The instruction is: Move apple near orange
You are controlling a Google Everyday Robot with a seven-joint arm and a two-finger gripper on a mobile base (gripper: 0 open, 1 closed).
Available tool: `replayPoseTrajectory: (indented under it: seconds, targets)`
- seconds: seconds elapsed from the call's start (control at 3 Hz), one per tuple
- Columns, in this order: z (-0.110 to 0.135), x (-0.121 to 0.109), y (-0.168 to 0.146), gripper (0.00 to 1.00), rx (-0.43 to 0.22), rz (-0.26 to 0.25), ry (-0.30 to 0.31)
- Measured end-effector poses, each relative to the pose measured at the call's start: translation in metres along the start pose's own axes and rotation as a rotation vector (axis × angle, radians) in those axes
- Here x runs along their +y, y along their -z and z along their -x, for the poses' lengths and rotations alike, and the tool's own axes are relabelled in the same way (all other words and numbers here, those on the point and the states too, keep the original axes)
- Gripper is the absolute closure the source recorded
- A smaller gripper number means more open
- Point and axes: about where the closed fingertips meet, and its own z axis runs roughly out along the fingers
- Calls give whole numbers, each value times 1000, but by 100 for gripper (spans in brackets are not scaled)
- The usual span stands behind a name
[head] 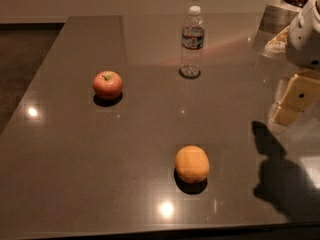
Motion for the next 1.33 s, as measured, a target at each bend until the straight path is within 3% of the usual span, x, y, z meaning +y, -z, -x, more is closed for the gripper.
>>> replayPoseTrajectory:
  seconds: [0.33, 0.67, 1.0, 1.33]
  targets:
    - [0, 0, 0, 0, 0, 0, 0]
    - [18, -1, 0, 0, -68, 6, 10]
    - [75, -5, -13, 0, -198, 29, 20]
    - [113, -8, -25, 0, -258, 45, 20]
